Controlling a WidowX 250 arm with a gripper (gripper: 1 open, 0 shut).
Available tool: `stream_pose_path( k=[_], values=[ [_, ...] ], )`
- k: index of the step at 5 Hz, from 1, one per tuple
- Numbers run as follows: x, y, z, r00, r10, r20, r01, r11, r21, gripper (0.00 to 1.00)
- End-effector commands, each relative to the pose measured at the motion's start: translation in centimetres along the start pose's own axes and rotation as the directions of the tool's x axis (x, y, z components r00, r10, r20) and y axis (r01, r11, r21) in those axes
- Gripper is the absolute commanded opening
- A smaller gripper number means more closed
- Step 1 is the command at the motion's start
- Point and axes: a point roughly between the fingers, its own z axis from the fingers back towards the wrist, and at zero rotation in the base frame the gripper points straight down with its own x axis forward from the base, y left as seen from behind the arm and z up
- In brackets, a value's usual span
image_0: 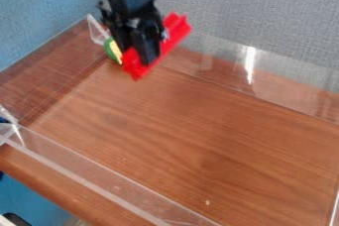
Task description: Put the red object to the right side of the table
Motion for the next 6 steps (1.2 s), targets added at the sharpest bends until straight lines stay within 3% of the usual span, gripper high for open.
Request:
stream_pose_path(
  k=[1,3,4,5,6],
  values=[
    [1.2,-0.6,1.7,0.998,-0.004,0.06,0.002,1.0,0.027,0.0],
    [3.0,-3.2,-1.0,0.998,0.032,0.049,-0.033,0.999,0.031,0.0],
    [3.7,-4.9,-1.6,0.999,0.009,0.036,-0.01,1.0,0.029,0.0],
    [4.1,-7.0,-1.6,0.999,-0.029,0.026,0.028,0.999,0.023,0.0],
    [3.3,-8.8,-1.7,0.998,-0.066,0.016,0.066,0.998,0.012,0.0]
  ],
)
